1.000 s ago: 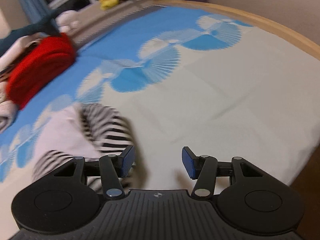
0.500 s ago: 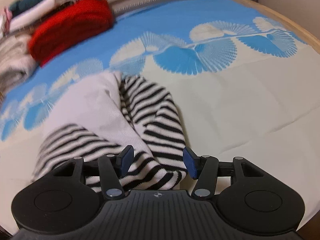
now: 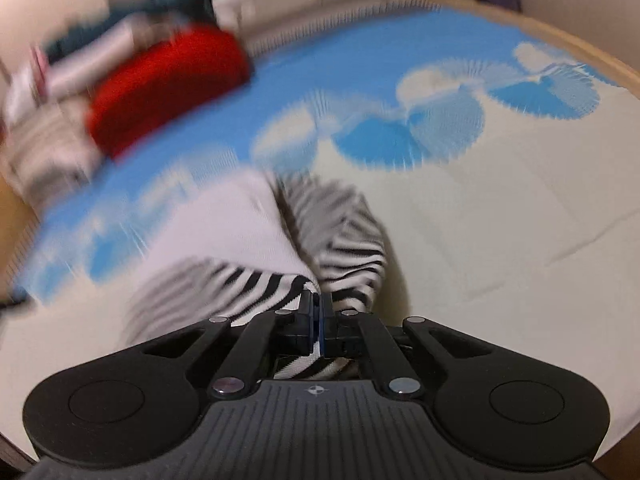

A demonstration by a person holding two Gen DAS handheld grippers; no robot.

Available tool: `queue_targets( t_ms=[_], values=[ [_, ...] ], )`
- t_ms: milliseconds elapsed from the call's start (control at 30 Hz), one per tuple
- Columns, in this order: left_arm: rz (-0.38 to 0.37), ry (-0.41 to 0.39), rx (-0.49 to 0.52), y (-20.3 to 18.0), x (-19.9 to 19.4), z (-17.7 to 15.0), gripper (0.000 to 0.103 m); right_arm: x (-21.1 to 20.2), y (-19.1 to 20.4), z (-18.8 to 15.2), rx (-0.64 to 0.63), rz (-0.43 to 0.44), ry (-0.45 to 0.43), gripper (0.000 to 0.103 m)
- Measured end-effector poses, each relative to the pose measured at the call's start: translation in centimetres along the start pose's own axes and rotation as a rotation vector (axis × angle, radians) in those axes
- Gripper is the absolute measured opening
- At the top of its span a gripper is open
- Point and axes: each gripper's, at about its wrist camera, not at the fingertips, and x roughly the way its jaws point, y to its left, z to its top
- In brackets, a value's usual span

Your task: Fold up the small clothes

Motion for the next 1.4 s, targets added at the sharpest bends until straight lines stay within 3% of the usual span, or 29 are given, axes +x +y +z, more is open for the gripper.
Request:
queue_targets(
  t_ms=[100, 200, 367, 500, 633, 800, 900, 1000, 1067, 1167, 1200, 1267, 1300, 1333, 1400],
  values=[
    [-0.055, 0.022, -0.019, -0.8, 0.3, -0.2, 0.044, -2.2, -2.5, -0.2, 0.072, -0.014, -0.006, 0.000],
    [-0.113, 0.054, -0.030, -2.1, 1.0, -0.5, 0.048, -3.3, -4.4, -1.0, 0.096, -0.025, 0.044, 0.000],
    [-0.234, 0.133, 0.006, -6.1, 2.7, -1.5, 0.052, -2.9, -6.2, -2.3, 0.098, -0.057, 0.166, 0.000],
    [-0.301, 0.206, 0.064, -9.7, 4.6, -2.5, 0.063, -2.0, -6.0, -2.7, 0.084, -0.083, 0.192, 0.000],
    [-0.307, 0.263, 0.087, -11.9, 6.9, -3.6, 0.063, -0.5, -4.7, -2.9, 0.013, -0.139, 0.222, 0.000],
    [-0.170, 0.346, 0.321, -14.9, 10.5, -6.5, 0.064, 1.8, -4.6, -3.0, 0.022, -0.196, 0.307, 0.000],
    [-0.170, 0.361, 0.316, -15.0, 11.1, -6.5, 0.071, 2.6, -4.5, -2.9, 0.022, -0.223, 0.332, 0.000],
    [-0.185, 0.408, 0.262, -14.0, 11.2, -5.2, 0.078, 3.0, -4.5, -2.8, 0.033, -0.229, 0.343, 0.000],
    [-0.228, 0.385, 0.177, -12.7, 11.1, -3.4, 0.080, 2.9, -4.1, -2.7, 0.019, -0.230, 0.329, 0.001],
    [-0.234, 0.340, -0.041, -9.4, 11.9, -1.4, 0.084, 1.4, -2.4, -2.0, -0.055, -0.270, 0.188, 0.006],
    [-0.228, 0.341, -0.107, -8.4, 12.5, -1.1, 0.084, 0.8, -1.7, -1.6, -0.087, -0.264, 0.125, 0.010],
    [-0.215, 0.336, -0.238, -6.6, 13.6, -0.9, 0.084, 0.4, -1.0, -1.2, -0.095, -0.235, 0.042, 0.043],
    [-0.210, 0.339, -0.294, -5.8, 14.3, -0.9, 0.083, 0.4, -0.8, -1.0, -0.088, -0.206, 0.024, 0.050],
    [-0.212, 0.341, -0.343, -5.2, 15.0, -0.9, 0.083, 0.8, -0.5, -0.9, -0.085, -0.168, 0.022, 0.056],
    [-0.230, 0.338, -0.425, -4.5, 16.0, -1.0, 0.083, 2.2, 0.1, -1.0, -0.091, -0.116, 0.061, 0.056]
  ],
)
